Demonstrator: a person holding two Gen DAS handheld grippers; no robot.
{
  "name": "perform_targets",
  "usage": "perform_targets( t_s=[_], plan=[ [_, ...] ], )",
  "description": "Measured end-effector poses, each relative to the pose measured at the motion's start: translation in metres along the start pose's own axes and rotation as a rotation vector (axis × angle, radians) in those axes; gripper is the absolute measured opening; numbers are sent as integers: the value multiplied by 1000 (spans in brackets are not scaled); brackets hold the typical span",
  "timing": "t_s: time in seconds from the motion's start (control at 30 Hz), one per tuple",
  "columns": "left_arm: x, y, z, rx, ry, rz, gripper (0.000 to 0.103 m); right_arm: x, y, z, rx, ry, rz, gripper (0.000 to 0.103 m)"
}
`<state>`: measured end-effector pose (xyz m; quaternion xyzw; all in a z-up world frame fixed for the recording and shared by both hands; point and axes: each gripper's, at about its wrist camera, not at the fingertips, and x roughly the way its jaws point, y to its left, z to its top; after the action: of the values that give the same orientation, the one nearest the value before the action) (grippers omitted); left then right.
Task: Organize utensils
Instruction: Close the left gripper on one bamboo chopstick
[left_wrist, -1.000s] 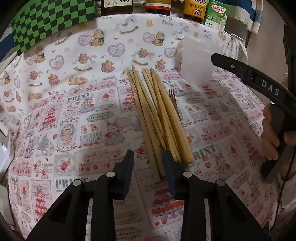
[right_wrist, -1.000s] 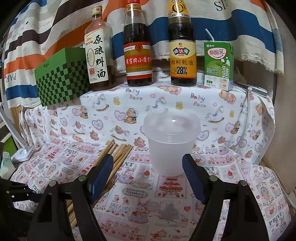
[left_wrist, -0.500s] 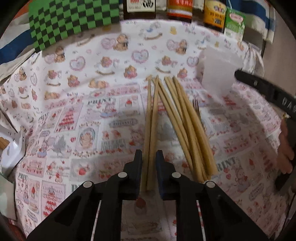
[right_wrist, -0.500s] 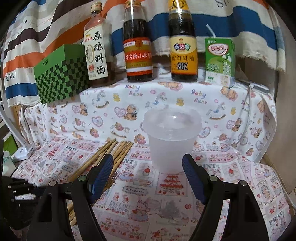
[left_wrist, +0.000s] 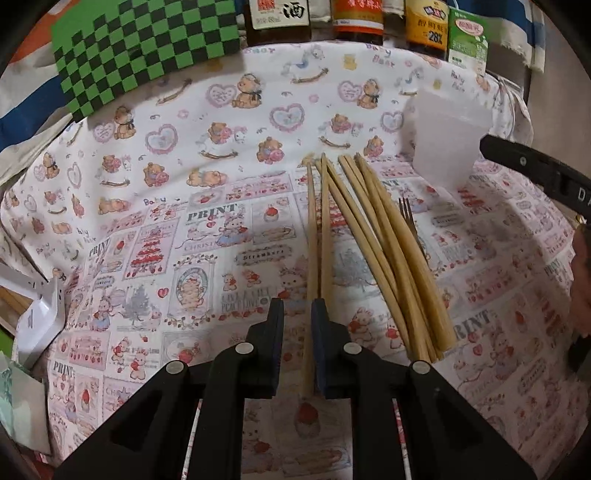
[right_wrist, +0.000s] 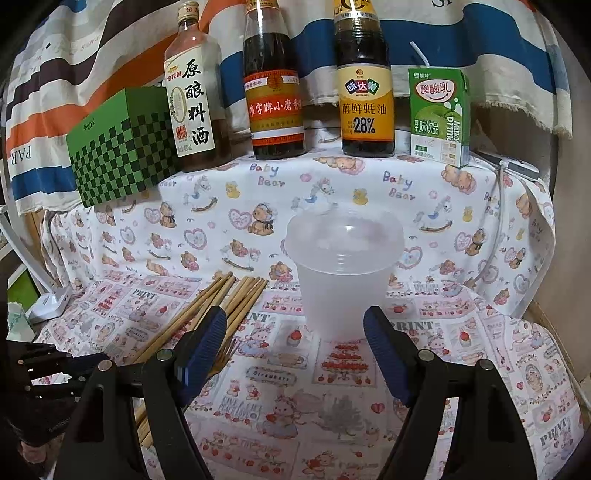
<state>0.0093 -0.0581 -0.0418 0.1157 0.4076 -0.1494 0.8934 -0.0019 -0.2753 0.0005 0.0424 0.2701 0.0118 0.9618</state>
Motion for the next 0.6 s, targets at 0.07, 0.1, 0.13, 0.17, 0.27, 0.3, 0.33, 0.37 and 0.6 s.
perform_targets(
  t_s=[0.07, 0.1, 0.13, 0.17, 0.27, 0.3, 0.33, 0.37, 0.6],
  plan=[
    [4, 0, 0, -8, 30, -42, 14, 0, 0, 0, 3, 2, 0, 79],
    [7, 2, 0, -24, 55, -88, 15, 0, -1, 0, 4, 2, 2, 79],
    [6, 3, 0, -32, 55, -91, 16, 0, -1, 0, 4, 1, 2, 79],
    [6, 3, 1, -28, 56, -87, 16, 0, -1, 0, 4, 0, 2, 79],
    [5, 2, 0, -26, 61, -70, 16, -1, -1, 1, 5, 1, 1, 79],
    [5, 2, 0, -31, 67, -66, 16, 0, -1, 0, 5, 3, 2, 79],
    [5, 2, 0, -36, 71, -66, 16, -1, -1, 1, 5, 2, 2, 79],
    [4, 4, -1, -42, 76, -68, 14, -1, -1, 1, 5, 2, 6, 78],
    [-28, 9, 3, -69, -60, -117, 6, -2, 15, -4, 8, 73, 86, 60]
  ],
)
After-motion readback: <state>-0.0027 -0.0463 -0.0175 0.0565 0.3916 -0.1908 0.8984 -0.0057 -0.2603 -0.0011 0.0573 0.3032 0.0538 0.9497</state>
